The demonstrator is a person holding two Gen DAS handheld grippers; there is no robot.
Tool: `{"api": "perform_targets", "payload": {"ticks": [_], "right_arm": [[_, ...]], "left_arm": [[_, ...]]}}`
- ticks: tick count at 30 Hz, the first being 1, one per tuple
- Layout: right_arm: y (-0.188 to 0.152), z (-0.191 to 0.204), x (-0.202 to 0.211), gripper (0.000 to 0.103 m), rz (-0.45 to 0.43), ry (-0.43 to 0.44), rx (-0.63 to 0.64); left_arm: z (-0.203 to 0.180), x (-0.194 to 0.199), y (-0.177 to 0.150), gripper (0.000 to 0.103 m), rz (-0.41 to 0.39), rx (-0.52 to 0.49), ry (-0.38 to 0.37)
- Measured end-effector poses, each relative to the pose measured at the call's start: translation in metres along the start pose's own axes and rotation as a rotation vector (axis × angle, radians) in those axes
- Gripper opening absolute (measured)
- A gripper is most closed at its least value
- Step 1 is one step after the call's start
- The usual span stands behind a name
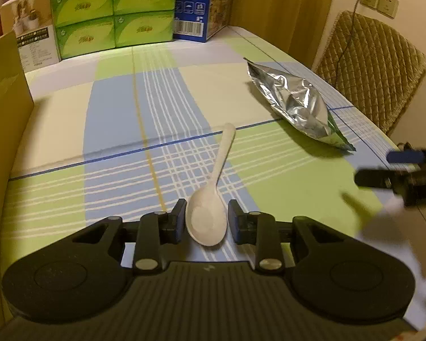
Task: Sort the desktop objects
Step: 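Grasp the white spoon with left tool while right tool approaches the snack bag, then grasp the silver-green snack bag with right tool while left tool holds the spoon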
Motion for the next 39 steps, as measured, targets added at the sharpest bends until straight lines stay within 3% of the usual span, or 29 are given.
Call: {"api": "perform_targets", "payload": {"ticks": [1, 7, 14, 20, 26, 30, 37, 39], "right_arm": [[0.002, 0.000, -0.001, 0.097, -0.003, -0.001, 0.003], [0.007, -0.001, -0.008, 0.097, -0.012, -0.002, 0.019], [0.010, -0.002, -0.022, 0.097, -0.011, -0.002, 0.046], [0.014, -0.006, -0.029, 0.097, -0.022, -0.008, 0.047], [0.022, -0.005, -0.043, 0.097, -0.047, 0.003, 0.061], [0.032, -0.004, -0.054, 0.097, -0.064, 0.036, 0.050], [0.044, 0.003, -0.089, 0.097, 0.024, -0.002, 0.098], [0.045, 0.004, -0.099, 0.087, 0.067, -0.009, 0.098]], "left_arm": [[0.000, 0.001, -0.001, 0.033, -0.006, -0.017, 0.005], [-0.001, 0.004, -0.001, 0.034, -0.040, -0.146, 0.025], [-0.001, 0.000, -0.005, 0.033, -0.022, -0.228, 0.001], [-0.002, 0.001, -0.006, 0.028, -0.028, -0.196, 0.000], [0.004, -0.003, -0.004, 0.028, -0.041, -0.010, 0.022], [0.001, -0.004, -0.002, 0.028, -0.054, 0.053, 0.044], [-0.005, -0.008, 0.000, 0.028, -0.065, 0.067, 0.060], [-0.004, -0.008, 0.001, 0.028, -0.065, 0.068, 0.065]]}}
Point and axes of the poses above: each gripper's, at about its wrist camera, not at the fingertips, and x roughly against the way its jaws point, z to its left, y to its top, the point moved 1 cm from there along -x, roughly the way its jaws point, and after that the axes turned 3 degrees about y, right-handed, at the moved point
